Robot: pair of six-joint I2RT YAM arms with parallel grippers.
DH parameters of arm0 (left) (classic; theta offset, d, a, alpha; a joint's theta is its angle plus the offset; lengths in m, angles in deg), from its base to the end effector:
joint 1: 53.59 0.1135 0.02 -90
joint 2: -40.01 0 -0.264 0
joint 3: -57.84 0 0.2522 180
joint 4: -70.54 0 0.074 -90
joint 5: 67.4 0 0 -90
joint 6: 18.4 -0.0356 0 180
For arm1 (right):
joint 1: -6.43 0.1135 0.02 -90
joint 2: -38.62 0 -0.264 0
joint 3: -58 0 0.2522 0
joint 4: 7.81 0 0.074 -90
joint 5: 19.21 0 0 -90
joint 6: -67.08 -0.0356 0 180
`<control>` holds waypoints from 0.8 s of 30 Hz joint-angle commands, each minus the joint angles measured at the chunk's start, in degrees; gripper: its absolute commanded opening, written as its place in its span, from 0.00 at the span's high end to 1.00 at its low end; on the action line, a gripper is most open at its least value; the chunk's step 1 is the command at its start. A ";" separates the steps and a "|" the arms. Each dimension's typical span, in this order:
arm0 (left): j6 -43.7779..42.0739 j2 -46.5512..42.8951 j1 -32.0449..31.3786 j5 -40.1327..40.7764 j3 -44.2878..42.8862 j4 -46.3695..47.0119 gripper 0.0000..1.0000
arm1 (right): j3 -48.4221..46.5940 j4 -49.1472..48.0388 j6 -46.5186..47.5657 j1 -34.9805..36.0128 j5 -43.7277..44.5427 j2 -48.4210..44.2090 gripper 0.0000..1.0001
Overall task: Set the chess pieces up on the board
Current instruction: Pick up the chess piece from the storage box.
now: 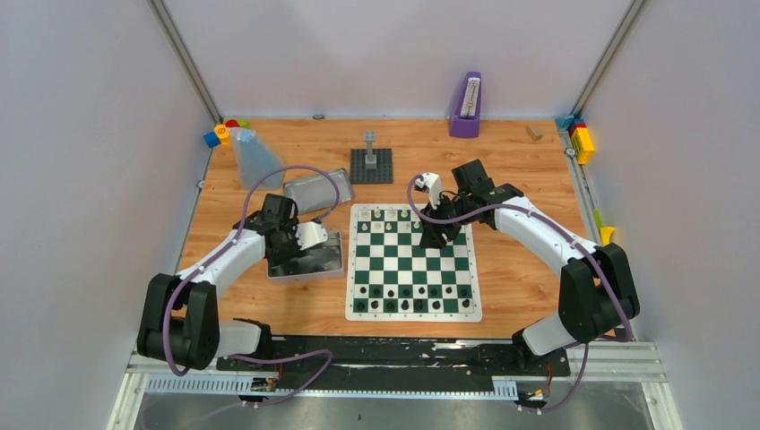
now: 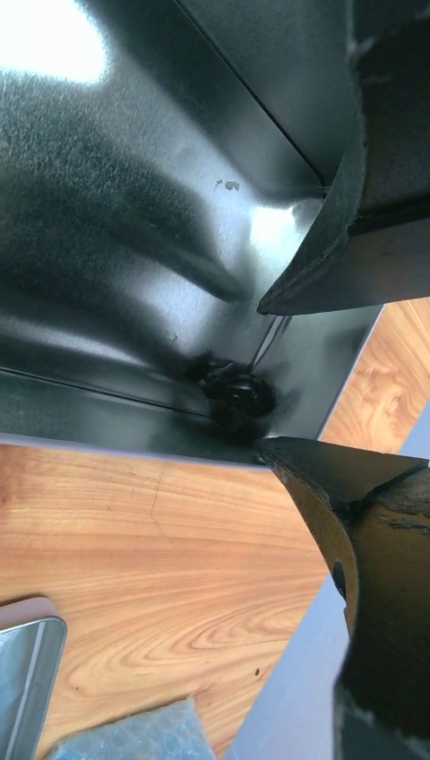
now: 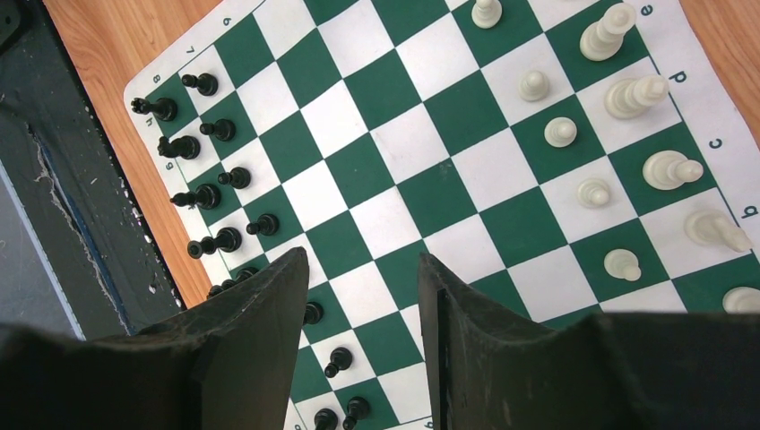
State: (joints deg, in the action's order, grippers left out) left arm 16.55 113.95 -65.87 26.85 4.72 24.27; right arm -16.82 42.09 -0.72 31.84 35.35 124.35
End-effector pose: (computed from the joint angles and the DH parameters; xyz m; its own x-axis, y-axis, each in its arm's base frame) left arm 0.2207 -0.0453 0.1767 -0.3649 0.9160 -0.1671 0.8431 0.4012 0.3582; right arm 0.2605 0.1466 0.2391 -0.5015 -0.5790 -0.6428 -0.8581 0.4275 0.2844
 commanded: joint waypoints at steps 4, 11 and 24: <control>-2.34 1.51 0.53 0.03 1.23 4.90 0.40 | -0.12 -1.38 1.10 -0.27 -0.86 -0.03 0.51; -2.74 3.74 1.03 -0.10 1.14 7.15 0.43 | -0.14 -1.20 1.01 -0.26 -1.65 0.26 0.51; -5.39 4.22 1.83 -3.63 4.70 10.77 0.61 | -0.38 -0.90 0.94 -0.27 -2.10 0.94 0.51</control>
State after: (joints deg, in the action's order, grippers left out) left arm 12.70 117.77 -64.66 26.31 7.54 33.51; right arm -16.80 42.13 -0.72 31.84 34.70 124.79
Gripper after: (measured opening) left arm 0.407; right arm 0.490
